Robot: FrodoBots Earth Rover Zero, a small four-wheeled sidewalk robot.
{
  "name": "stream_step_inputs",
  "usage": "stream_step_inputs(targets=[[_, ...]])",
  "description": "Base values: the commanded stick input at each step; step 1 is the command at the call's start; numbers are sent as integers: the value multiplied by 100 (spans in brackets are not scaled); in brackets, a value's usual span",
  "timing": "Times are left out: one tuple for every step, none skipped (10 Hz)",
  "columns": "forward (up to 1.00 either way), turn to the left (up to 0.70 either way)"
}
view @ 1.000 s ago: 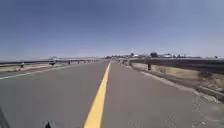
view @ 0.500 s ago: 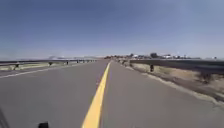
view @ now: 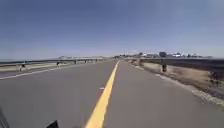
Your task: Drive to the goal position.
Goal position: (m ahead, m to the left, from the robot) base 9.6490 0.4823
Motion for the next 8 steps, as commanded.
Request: stream_step_inputs(targets=[[85,0],[85,0],[85,0],[85,0],[85,0],[85,0],[85,0],[85,0]])
